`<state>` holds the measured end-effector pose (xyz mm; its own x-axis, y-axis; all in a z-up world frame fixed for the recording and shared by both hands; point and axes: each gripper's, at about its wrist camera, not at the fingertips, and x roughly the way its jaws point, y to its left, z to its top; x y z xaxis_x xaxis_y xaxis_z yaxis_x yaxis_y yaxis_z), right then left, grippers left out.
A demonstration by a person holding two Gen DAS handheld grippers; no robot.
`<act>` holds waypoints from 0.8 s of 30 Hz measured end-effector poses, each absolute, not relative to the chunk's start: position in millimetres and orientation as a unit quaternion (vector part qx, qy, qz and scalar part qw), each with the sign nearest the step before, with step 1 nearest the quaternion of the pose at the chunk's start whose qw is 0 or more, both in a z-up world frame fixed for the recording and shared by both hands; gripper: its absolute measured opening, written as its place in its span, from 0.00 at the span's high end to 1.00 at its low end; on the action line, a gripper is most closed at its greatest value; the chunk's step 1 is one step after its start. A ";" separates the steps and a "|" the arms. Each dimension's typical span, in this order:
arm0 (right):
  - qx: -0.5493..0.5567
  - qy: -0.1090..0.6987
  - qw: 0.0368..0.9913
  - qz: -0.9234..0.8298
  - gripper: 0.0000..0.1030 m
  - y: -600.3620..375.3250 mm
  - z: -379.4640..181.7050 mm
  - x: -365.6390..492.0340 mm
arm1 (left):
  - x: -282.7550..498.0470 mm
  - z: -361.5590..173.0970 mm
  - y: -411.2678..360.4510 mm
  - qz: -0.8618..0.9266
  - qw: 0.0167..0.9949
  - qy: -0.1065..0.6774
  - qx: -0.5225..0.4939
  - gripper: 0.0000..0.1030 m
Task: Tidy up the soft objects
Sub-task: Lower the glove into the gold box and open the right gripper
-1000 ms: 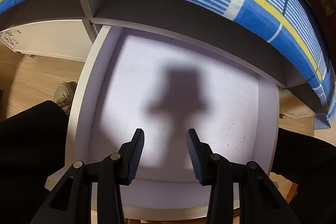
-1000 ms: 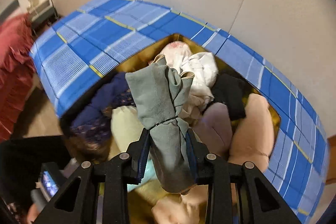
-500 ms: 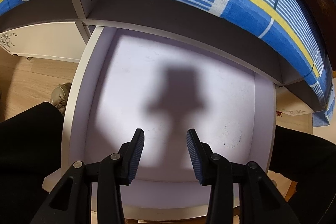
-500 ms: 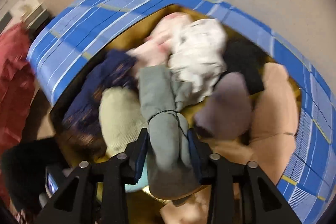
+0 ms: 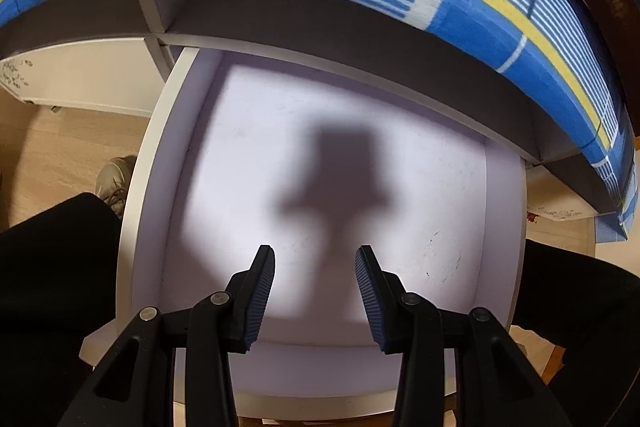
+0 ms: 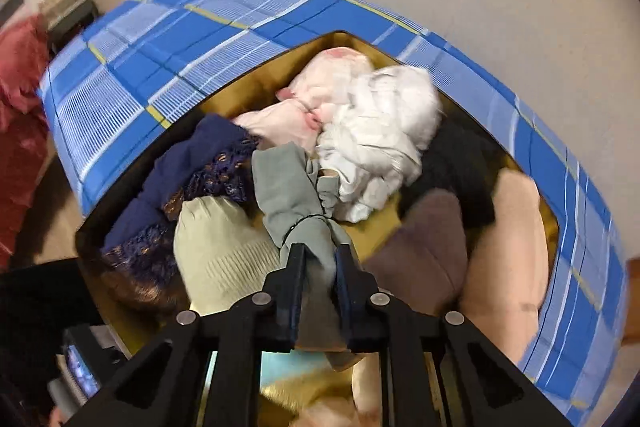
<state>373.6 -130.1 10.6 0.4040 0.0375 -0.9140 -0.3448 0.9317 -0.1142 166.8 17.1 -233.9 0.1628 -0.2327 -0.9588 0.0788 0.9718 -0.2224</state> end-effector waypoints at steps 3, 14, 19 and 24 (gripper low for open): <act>-0.237 0.518 0.813 0.121 0.85 -112.4 -3.7 373.5 | 167.8 -232.5 19.8 -0.101 0.761 0.637 -0.067 0.59; -0.112 0.521 0.829 0.170 0.76 -155.9 6.4 333.2 | 166.1 -227.8 12.7 -0.111 0.763 0.633 -0.059 0.59; -0.051 0.478 0.861 0.168 0.76 -164.2 34.6 322.8 | 167.1 -229.3 15.5 -0.104 0.763 0.635 -0.062 0.59; -0.038 0.512 0.850 0.120 0.76 -153.3 13.2 346.1 | 165.9 -227.6 15.2 -0.100 0.765 0.633 -0.057 0.59</act>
